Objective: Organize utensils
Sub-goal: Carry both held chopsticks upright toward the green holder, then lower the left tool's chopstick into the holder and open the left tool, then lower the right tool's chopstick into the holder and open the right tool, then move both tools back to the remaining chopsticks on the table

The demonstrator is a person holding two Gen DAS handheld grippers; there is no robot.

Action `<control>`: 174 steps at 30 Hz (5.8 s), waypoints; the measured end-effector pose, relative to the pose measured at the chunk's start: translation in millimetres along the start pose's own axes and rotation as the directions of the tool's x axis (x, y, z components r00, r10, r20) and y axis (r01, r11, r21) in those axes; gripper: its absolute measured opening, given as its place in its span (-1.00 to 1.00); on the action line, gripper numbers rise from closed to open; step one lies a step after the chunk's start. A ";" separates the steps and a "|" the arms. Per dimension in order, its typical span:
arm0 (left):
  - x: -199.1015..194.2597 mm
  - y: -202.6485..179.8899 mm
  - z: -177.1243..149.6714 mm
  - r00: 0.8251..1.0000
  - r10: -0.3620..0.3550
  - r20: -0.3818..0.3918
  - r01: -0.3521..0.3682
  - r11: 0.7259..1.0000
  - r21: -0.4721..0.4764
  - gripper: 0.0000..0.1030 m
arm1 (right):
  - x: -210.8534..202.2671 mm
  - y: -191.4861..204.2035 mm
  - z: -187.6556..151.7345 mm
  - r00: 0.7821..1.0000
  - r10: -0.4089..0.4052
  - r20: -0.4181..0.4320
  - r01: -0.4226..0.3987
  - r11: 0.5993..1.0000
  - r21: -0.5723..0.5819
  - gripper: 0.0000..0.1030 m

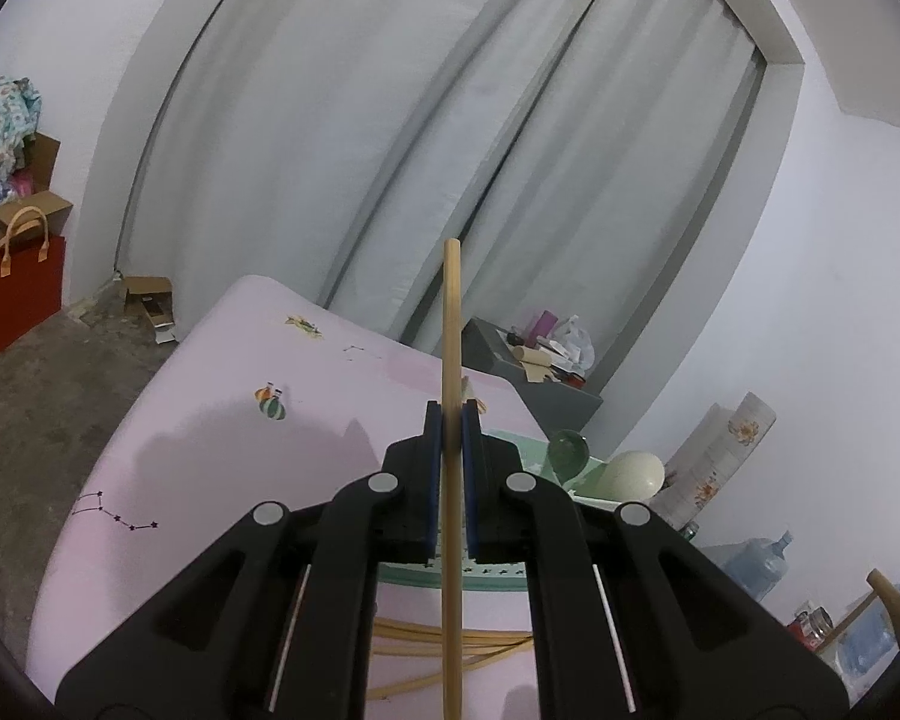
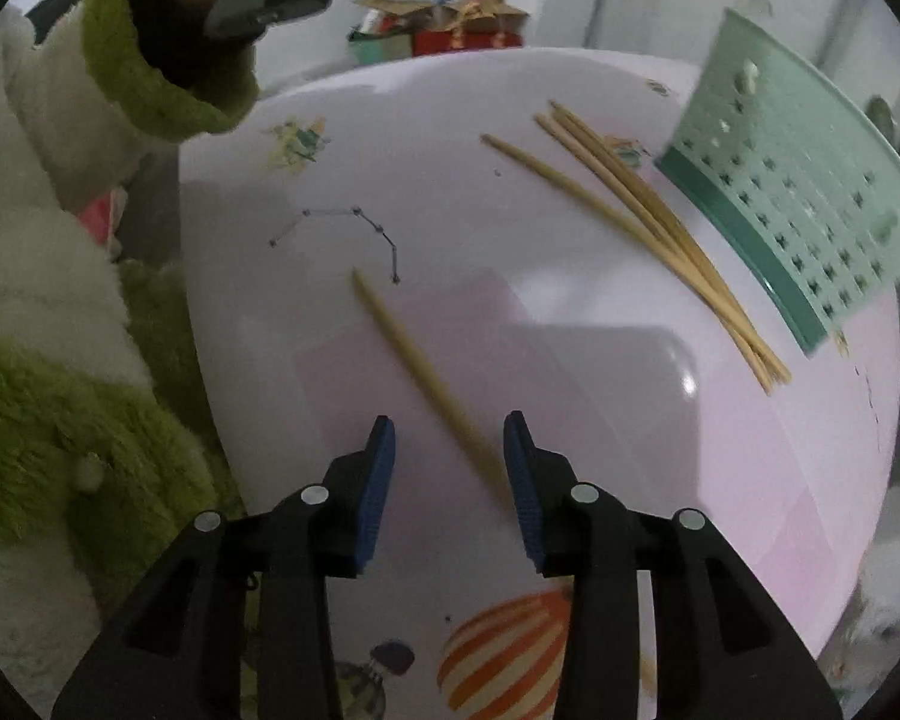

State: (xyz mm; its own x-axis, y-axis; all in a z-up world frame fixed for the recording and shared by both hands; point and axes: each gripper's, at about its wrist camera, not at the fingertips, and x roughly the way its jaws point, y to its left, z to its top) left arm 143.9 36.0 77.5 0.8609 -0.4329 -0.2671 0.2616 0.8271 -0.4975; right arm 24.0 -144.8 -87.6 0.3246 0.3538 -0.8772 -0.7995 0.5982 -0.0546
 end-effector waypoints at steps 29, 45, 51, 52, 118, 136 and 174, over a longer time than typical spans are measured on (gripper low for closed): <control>27.2 -61.0 43.9 0.957 -0.214 0.197 0.224 0.974 -0.028 -0.90 | -69.4 -102.2 -25.2 0.848 -0.165 0.503 -0.244 0.720 0.649 -0.88; 151.4 -78.6 51.0 0.970 0.017 0.241 -0.016 1.000 -0.008 -0.90 | -78.8 -121.8 -58.4 0.790 -0.213 0.575 -0.330 0.642 0.692 -0.88; 167.8 -73.7 35.7 0.977 0.094 0.194 -0.096 0.995 -0.001 -0.90 | -78.3 -124.0 -67.1 0.787 -0.216 0.578 -0.342 0.626 0.700 -0.88; 168.1 -73.7 33.6 0.976 0.100 0.193 -0.104 0.995 0.006 -0.90 | -78.3 -124.0 -67.9 0.787 -0.217 0.578 -0.341 0.627 0.700 -0.88; 7.5 12.1 -75.6 0.964 0.186 -0.188 -0.157 0.975 0.158 0.73 | -103.9 -264.7 164.4 0.565 -0.607 0.559 0.120 0.731 0.672 -0.88; 1.8 4.7 -77.7 0.963 0.196 -0.184 -0.164 0.971 0.177 0.73 | -126.6 -221.8 101.1 0.557 -0.601 0.573 0.092 0.730 0.677 -0.25; 20.0 7.6 -127.6 0.872 0.184 -0.453 -0.098 0.974 0.206 0.84 | -5.8 -99.0 -38.7 0.926 -0.372 -0.070 0.302 0.614 0.729 0.73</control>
State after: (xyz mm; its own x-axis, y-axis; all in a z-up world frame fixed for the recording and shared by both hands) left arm 107.4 -12.1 -36.9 0.6012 -0.3877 -0.6988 0.2599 0.9218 -0.2878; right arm 81.7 -234.0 -95.6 0.5622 0.0549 -0.8251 -0.0244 0.9985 0.0498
